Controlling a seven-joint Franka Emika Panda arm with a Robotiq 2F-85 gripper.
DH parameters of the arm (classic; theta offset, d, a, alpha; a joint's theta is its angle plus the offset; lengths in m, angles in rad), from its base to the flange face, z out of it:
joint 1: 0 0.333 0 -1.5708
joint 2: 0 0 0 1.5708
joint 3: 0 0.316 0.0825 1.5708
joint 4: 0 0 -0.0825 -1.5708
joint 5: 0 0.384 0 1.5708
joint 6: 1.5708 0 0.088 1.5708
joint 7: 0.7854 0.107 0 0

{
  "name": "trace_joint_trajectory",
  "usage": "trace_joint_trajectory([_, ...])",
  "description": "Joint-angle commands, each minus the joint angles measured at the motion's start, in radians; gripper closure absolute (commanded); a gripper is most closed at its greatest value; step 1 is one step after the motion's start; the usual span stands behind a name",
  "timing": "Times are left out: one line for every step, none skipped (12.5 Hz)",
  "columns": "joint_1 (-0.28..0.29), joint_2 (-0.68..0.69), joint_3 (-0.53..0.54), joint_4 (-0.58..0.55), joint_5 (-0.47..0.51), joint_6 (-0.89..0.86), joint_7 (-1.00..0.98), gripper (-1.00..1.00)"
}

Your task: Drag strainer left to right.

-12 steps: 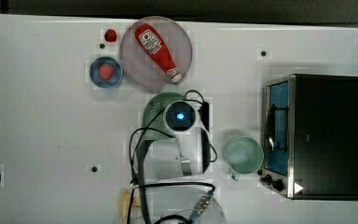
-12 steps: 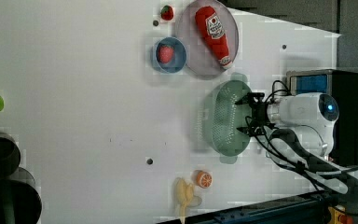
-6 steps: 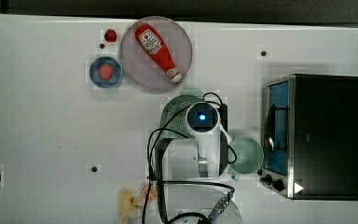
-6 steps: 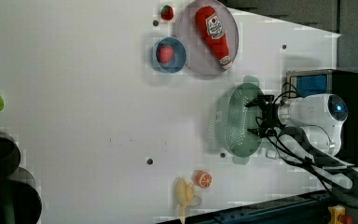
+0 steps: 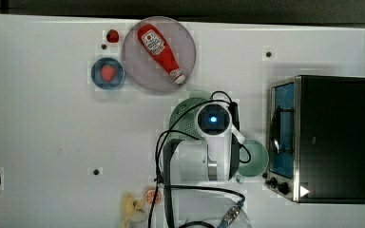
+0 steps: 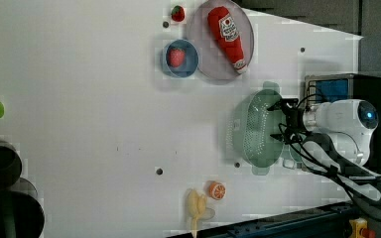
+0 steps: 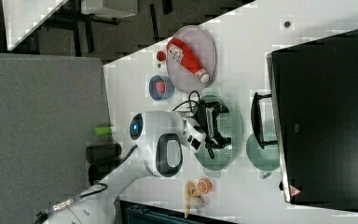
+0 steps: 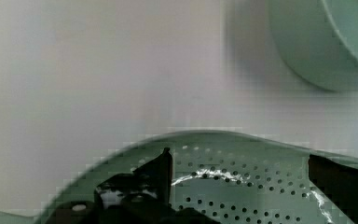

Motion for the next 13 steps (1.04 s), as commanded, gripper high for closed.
trace_joint_trajectory([-0.014, -0.006, -0.026, 0.008, 0.003, -0.002, -0.049, -1.00])
trace_joint_trajectory([-0.013, -0.019, -0.018, 0.008, 0.003, -0.001, -0.067, -1.00])
trace_joint_trajectory([-0.012, -0.044, 0.000, 0.001, 0.003, -0.012, -0.134, -1.00])
trace_joint_trajectory([-0.012, -0.078, 0.019, -0.009, 0.003, -0.028, -0.248, -1.00])
trace_joint_trajectory([-0.012, -0.122, 0.035, -0.014, 0.003, -0.036, -0.370, -1.00])
trace_joint_trajectory([-0.012, -0.172, 0.045, -0.014, 0.004, -0.046, -0.486, -1.00])
trace_joint_trajectory([-0.012, -0.225, 0.050, -0.010, 0.008, -0.069, -0.566, -1.00])
trace_joint_trajectory([-0.011, -0.278, 0.055, -0.002, 0.012, -0.114, -0.603, -1.00])
trace_joint_trajectory([-0.010, -0.333, 0.060, 0.009, 0.019, -0.173, -0.607, -1.00])
trace_joint_trajectory([-0.010, -0.391, 0.069, 0.020, 0.029, -0.239, -0.607, -1.00])
trace_joint_trajectory([-0.009, -0.449, 0.083, 0.037, 0.038, -0.316, -0.607, -1.00])
trace_joint_trajectory([-0.007, -0.505, 0.099, 0.057, 0.055, -0.405, -0.607, -1.00])
trace_joint_trajectory([-0.005, -0.558, 0.115, 0.082, 0.071, -0.505, -0.607, -1.00])
